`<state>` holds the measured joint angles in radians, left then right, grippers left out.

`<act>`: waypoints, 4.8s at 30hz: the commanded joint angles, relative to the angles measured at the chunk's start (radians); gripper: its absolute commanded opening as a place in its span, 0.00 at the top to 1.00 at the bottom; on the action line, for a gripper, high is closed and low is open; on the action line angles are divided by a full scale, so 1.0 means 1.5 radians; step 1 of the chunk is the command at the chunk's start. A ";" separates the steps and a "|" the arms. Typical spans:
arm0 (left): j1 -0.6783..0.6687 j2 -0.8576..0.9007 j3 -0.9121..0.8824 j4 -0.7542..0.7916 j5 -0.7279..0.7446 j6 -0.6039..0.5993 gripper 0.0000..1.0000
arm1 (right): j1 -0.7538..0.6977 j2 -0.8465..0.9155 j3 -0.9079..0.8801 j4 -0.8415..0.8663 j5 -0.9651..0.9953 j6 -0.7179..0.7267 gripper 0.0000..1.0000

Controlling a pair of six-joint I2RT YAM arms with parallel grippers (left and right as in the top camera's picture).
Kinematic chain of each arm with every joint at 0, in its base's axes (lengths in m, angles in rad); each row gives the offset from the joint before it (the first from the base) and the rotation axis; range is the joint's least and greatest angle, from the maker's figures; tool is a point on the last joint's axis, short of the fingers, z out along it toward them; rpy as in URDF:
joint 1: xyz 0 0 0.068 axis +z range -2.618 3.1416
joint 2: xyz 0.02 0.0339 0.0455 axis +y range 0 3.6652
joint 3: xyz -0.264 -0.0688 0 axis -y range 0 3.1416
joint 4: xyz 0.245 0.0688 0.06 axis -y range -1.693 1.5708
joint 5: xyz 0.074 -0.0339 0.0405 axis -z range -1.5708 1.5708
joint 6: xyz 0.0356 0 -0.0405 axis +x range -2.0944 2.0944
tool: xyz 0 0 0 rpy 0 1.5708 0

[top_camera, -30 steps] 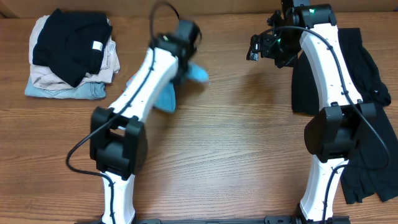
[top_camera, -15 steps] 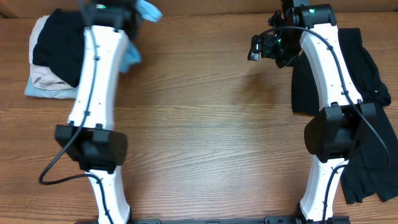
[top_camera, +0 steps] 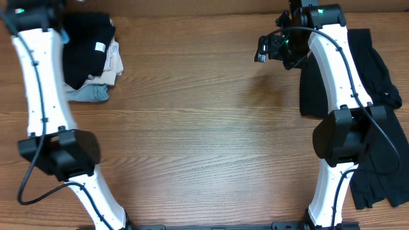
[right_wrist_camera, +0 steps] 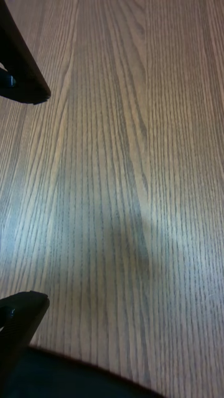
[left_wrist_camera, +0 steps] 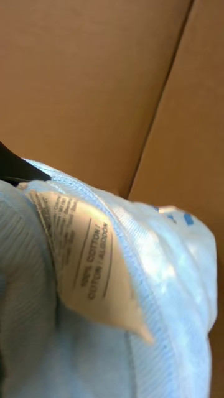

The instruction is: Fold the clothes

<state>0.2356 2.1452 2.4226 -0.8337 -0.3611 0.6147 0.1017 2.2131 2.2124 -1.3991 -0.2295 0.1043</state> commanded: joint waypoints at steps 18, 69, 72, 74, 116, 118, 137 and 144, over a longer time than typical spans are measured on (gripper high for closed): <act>0.181 0.089 0.022 0.072 0.311 0.033 0.96 | -0.001 -0.013 0.014 -0.001 -0.005 0.018 0.00; 0.055 0.136 0.100 -0.187 0.251 -0.215 0.00 | 0.001 -0.013 0.014 0.004 -0.008 0.033 0.00; 0.085 0.176 0.100 -0.170 0.257 -0.253 0.00 | 0.004 -0.013 0.014 0.004 -0.008 0.033 0.00; 0.100 0.214 0.100 -0.160 0.274 -0.256 0.00 | 0.006 -0.013 0.014 0.007 -0.008 0.033 0.00; 0.094 0.005 0.204 -0.426 0.236 -0.360 0.00 | 0.003 -0.283 0.441 -0.196 0.035 0.020 0.00; 0.094 0.006 0.204 -0.426 0.236 -0.360 0.00 | 0.003 -0.319 0.441 -0.197 0.013 0.021 0.00; 0.094 0.006 0.204 -0.426 0.236 -0.360 0.00 | 0.003 -0.444 0.441 -0.196 -0.205 -0.014 0.00; 0.094 0.006 0.204 -0.426 0.236 -0.360 0.00 | 0.003 -0.399 0.433 -0.196 0.010 -0.058 0.00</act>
<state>0.3733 2.1529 2.7281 -1.4738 -0.0189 0.0834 0.1055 1.5780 2.8620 -1.6947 -0.3840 0.0597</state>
